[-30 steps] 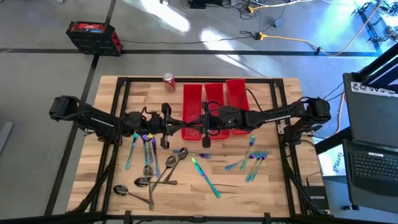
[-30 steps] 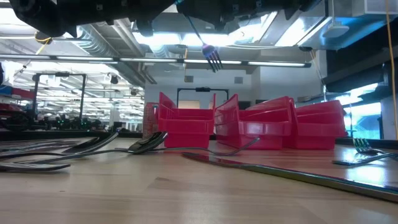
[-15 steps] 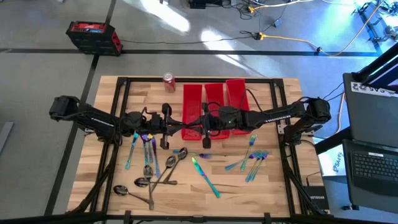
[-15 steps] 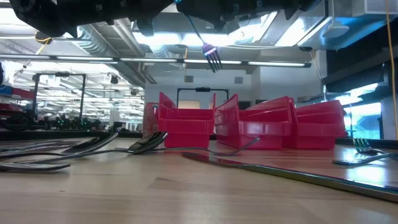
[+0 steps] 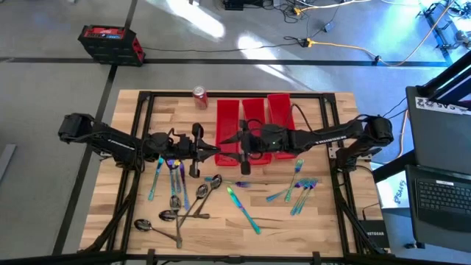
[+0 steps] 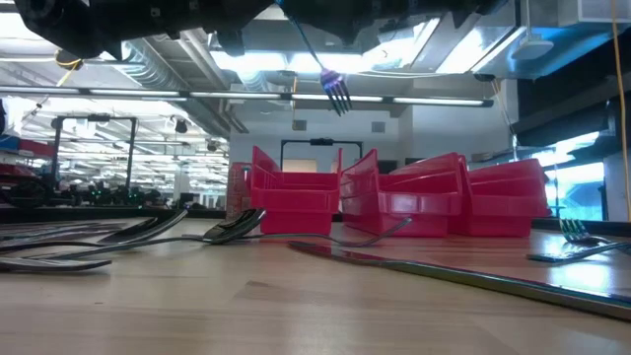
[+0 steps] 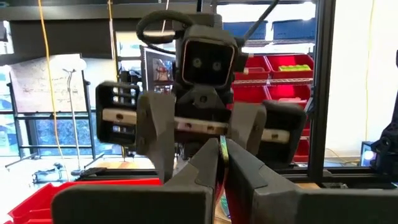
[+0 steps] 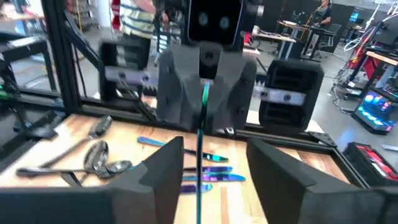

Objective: Sort silverware
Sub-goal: Put the purple fork into the left red bin

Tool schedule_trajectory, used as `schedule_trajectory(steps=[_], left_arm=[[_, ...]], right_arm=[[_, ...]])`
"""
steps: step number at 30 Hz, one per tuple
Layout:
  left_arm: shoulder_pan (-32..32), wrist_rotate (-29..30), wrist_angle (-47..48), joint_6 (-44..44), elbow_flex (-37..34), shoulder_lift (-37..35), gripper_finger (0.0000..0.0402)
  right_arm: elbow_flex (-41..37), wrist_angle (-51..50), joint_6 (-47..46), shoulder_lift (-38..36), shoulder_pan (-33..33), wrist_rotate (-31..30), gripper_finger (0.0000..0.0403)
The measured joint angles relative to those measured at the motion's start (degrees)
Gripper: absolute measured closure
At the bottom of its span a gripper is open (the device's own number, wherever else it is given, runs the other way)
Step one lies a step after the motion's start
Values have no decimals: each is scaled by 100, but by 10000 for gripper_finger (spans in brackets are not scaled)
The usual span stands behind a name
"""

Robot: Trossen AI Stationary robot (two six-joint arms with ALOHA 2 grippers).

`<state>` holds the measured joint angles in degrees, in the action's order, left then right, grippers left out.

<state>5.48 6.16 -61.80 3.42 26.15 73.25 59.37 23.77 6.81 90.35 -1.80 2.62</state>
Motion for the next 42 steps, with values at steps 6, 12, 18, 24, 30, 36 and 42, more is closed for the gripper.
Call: schedule_trajectory(steps=[6, 12, 18, 24, 30, 36, 42], left_arm=[[-47, 2, 78, 10, 0, 0, 402], [-203, 12, 584, 370, 0, 0, 402], [-404, 61, 904, 1173, 139, -1, 402], [-698, 56, 2344, 1833, 657, -4, 401], [-1064, 42, 2916, 2394, 911, -2, 401], [-1510, -589, 2884, 2609, 920, 288, 401], [-1637, -786, 2679, 2963, 1055, 1059, 401]], right_arm=[[4, -639, -65, -386, -2, 6, 200], [4, -1665, -338, -884, -4, -49, 187], [4, -2494, -588, -1338, -4, -49, 186], [4, -3469, -994, -1654, -5, 109, 186], [4, -4319, -1295, -1908, -256, 166, 187], [4, -4770, -1566, -1948, -396, 141, 187], [4, -4807, -1667, -1948, -433, 82, 187]])
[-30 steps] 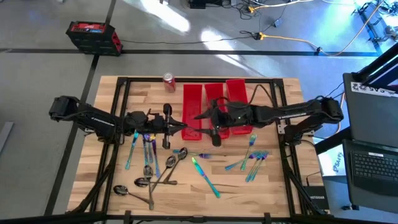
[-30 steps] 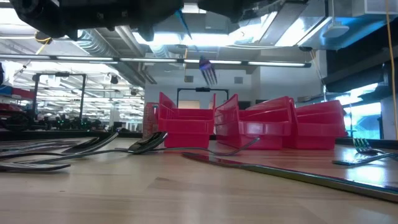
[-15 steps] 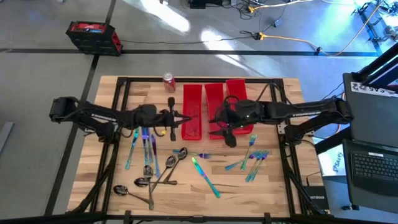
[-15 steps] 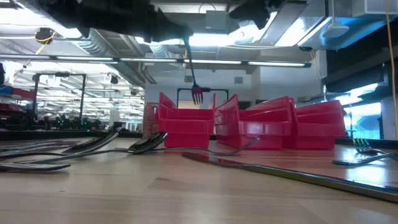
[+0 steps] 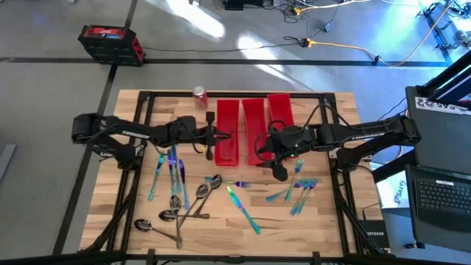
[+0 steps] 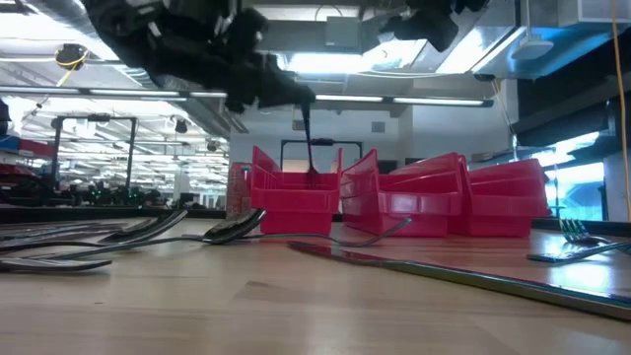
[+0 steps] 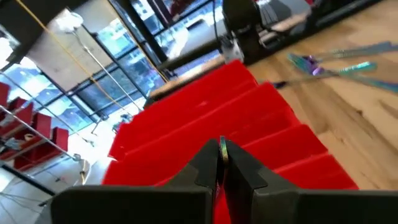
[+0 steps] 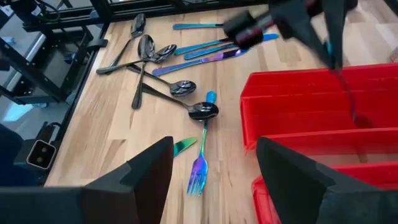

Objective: Sort silverware
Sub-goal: Put the purple fork into the left red bin

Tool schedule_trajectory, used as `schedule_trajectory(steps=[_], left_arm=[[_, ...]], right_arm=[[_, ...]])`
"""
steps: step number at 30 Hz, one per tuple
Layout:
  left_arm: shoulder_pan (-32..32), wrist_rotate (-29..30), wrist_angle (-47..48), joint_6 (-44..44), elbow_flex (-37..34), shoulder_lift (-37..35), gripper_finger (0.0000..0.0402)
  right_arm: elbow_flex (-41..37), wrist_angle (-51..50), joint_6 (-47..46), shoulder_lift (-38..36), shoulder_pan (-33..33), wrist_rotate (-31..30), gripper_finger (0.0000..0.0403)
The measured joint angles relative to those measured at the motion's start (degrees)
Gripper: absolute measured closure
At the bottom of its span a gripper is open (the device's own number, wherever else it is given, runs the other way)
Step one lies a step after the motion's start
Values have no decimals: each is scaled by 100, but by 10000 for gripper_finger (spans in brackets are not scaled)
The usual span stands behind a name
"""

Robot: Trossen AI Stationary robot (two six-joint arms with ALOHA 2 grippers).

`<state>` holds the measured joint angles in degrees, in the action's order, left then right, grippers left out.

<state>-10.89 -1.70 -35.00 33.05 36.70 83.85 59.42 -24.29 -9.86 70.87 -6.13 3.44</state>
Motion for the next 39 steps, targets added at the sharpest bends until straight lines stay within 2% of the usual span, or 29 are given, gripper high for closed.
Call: schedule_trajectory(steps=[5, 12, 16, 22, 31, 39], left_arm=[[-7, 363, 33, 613, 329, 624, 401], [-234, 381, 5, 840, 423, 1033, 401], [-252, 368, -105, 751, 423, 1040, 401], [-215, -105, -107, 1054, 423, 1032, 401], [-217, 27, 106, 1144, 423, 913, 401], [-332, 51, 344, 1191, 425, 449, 401]], right_arm=[[0, -140, 47, 0, 9, 2, 187], [0, -179, 139, 0, 14, 1, 187], [0, -178, 269, 0, 15, 0, 187], [0, -179, 454, 0, 15, -2, 187], [0, -227, 568, 0, 15, -146, 187], [-2, -235, 568, 2, 15, -152, 187]])
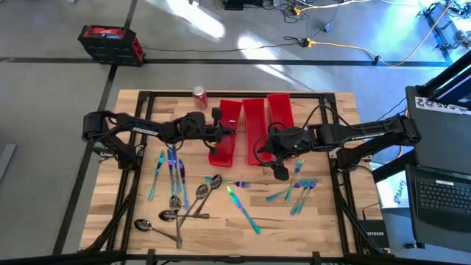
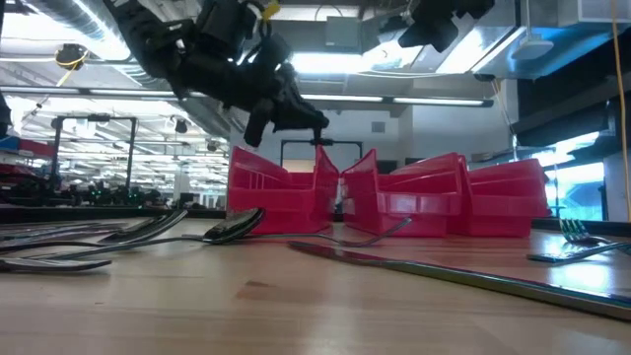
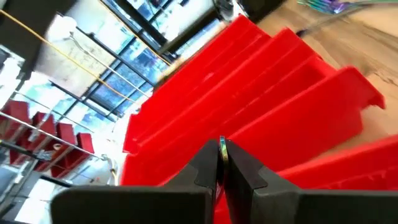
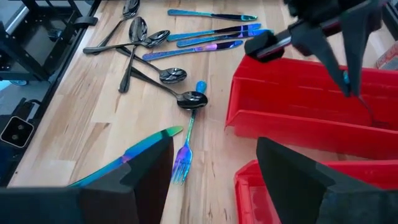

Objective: Sort silverware
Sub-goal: Put the purple fork into the left red bin

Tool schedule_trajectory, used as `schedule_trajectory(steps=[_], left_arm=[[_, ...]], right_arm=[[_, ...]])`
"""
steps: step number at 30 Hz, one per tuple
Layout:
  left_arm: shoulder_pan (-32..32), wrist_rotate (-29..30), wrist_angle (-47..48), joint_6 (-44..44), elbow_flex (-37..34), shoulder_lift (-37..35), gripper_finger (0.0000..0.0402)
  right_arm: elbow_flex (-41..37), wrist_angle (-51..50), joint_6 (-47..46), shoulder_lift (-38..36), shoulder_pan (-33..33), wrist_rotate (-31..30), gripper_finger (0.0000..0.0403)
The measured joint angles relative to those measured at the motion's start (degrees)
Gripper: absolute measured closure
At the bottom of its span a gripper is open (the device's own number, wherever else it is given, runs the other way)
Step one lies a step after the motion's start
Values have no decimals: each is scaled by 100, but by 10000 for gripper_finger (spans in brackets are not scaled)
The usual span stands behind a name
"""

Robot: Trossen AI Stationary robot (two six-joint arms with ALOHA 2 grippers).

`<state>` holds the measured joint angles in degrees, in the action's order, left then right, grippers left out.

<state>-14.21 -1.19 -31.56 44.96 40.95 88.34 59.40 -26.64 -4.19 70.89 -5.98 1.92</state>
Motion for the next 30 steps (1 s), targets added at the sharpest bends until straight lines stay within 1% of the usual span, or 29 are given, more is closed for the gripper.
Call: schedule_trajectory(steps=[5, 9, 17, 23, 26, 30], left_arm=[[-53, -128, 472, -67, 0, -86, 401], [-6, -156, 752, 85, -2, -88, 396], [-3, -105, 506, 24, -2, -88, 357], [-3, 60, 530, 14, -2, -88, 324], [-1, 182, 537, 6, -2, -88, 317], [0, 207, 539, -157, -2, -88, 316]], right_arm=[[0, 21, 0, 0, 0, -1, 187], [-2, 38, 0, 0, 0, -17, 187], [-2, 72, 0, 0, 0, -74, 187], [-2, 80, 0, 0, 0, -135, 187], [-2, 84, 0, 2, 0, -134, 187], [-2, 82, 0, 2, 0, -134, 187]])
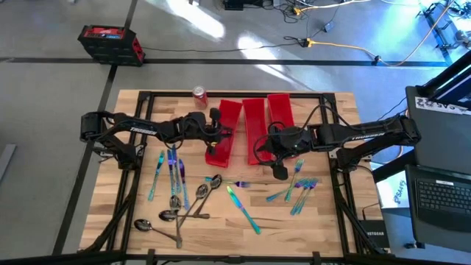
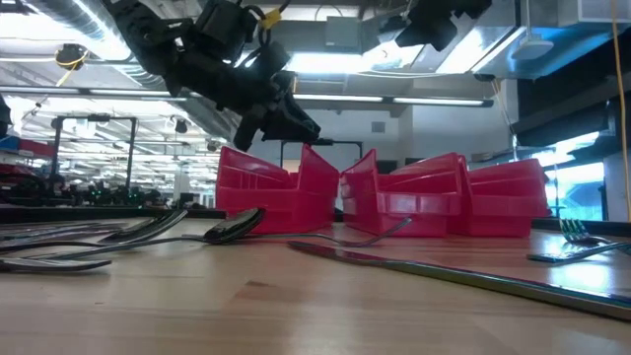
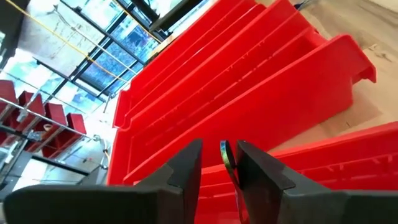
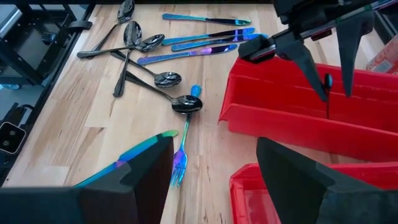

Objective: Sort silverware
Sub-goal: Put the purple fork into the left red bin, then adjust the left red bin

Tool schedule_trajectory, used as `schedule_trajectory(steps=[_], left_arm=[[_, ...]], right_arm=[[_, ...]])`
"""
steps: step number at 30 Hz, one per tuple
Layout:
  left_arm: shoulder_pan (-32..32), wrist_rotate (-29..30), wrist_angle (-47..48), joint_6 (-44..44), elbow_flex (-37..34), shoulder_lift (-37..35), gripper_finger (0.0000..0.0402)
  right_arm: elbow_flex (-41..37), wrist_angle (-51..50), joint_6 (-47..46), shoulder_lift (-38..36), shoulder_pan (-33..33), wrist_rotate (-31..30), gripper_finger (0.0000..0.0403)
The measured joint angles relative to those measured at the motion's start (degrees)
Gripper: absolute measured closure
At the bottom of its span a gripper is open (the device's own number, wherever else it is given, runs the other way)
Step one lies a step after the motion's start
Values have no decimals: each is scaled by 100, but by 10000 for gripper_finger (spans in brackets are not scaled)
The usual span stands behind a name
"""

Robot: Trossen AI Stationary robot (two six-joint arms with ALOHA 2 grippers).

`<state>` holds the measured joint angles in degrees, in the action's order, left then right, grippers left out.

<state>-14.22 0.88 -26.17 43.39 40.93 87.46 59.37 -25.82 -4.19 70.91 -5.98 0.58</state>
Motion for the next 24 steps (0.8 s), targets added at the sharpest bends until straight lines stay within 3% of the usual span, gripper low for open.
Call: schedule_trajectory(steps=[11, 20, 24], left_arm=[[437, 407, 160, -767, 0, -336, 315], [748, 422, 1536, -1558, 0, -420, 315], [845, 446, 1710, -1962, 0, -420, 315]], right_arm=[[0, -5, 18, 0, 0, -2, 187], [0, 0, 39, 0, 0, -2, 187], [0, 2, 42, 0, 0, -2, 187]])
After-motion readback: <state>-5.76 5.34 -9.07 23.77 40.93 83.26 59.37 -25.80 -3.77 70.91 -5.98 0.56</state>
